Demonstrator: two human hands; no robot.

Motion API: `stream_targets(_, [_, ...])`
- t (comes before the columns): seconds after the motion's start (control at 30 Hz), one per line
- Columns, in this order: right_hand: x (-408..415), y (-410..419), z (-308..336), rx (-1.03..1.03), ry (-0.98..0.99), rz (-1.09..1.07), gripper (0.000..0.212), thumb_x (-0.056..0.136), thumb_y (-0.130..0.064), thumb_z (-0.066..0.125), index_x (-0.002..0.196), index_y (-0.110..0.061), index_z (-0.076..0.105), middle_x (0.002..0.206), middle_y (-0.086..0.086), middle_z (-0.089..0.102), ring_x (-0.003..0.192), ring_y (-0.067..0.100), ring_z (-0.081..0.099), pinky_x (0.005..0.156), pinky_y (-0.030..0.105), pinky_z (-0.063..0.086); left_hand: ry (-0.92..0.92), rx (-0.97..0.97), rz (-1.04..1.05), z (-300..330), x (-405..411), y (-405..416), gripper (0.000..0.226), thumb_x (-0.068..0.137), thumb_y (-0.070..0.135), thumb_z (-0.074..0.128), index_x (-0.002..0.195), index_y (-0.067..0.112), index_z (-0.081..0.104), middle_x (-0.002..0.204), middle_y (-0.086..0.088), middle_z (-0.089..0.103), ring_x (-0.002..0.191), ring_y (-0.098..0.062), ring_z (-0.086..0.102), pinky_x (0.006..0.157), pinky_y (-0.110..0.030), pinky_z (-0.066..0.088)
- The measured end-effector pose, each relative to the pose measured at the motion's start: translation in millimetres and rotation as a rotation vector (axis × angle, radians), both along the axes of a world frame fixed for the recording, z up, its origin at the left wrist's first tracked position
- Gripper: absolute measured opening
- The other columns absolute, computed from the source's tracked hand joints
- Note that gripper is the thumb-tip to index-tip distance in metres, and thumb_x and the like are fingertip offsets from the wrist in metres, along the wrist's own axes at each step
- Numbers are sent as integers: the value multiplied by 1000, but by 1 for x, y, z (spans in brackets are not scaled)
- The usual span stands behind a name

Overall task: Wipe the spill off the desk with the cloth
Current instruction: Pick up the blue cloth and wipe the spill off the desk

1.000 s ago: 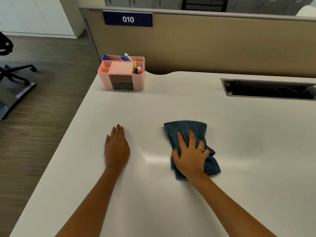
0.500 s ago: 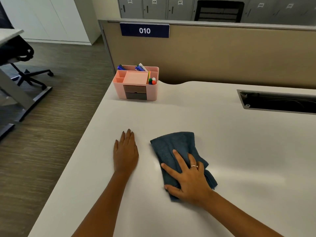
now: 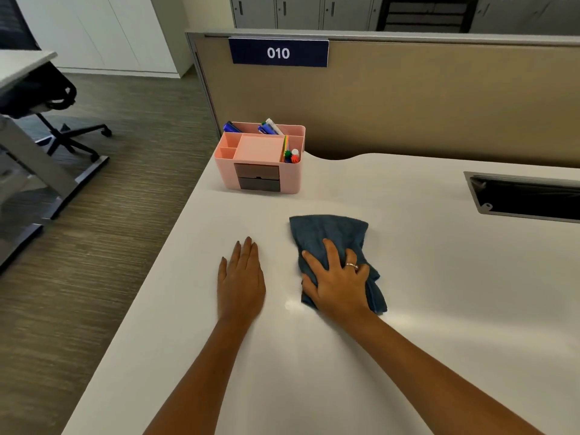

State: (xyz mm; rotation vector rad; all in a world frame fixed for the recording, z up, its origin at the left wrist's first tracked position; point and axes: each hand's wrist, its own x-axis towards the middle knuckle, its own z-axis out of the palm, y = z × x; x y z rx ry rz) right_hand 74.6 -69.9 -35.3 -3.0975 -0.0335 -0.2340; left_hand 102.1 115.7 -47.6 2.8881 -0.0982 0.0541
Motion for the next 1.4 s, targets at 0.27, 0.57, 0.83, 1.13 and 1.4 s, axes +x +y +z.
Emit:
stream_targets(0.27, [76,6,-12,66,54,-96,52,91,-53,34,141,-37,33,153,10,27,129,45,29,95,60,30,-18,-7,2,-2,0,0,51,99,21,28,148,14,17,159,-1,16,147,-19,10,119,-42,12])
stream_targets(0.57, [10,25,-3,86,14,46,53,82,-53,40,128,-29,51,142,11,44,119,43,44,88,57,38,-17,-3,8,1,0,1,50,99,22,27,148,14,19,158,-2,19,147,-19,12,119,-42,13])
stream_targets(0.83, [-48,41,-1,33,-24,63,48,77,-54,40,115,-33,60,133,9,56,109,41,56,76,54,48,-46,-74,2,1,-2,0,48,99,17,29,147,14,25,157,-1,23,146,-17,13,119,-43,14])
stream_targets(1.13, [13,39,1,99,-34,10,36,80,-48,54,111,-30,61,135,10,53,113,42,52,80,55,45,-31,-35,-10,-1,-2,1,50,98,16,30,148,12,21,158,-3,19,147,-20,11,119,-44,13])
stream_targets(1.4, [81,8,-8,153,-13,-54,37,87,-42,46,120,-28,54,148,10,37,126,44,36,94,55,31,-25,-32,-16,-2,21,-5,51,98,17,28,148,12,17,159,-2,16,147,-17,9,120,-40,11])
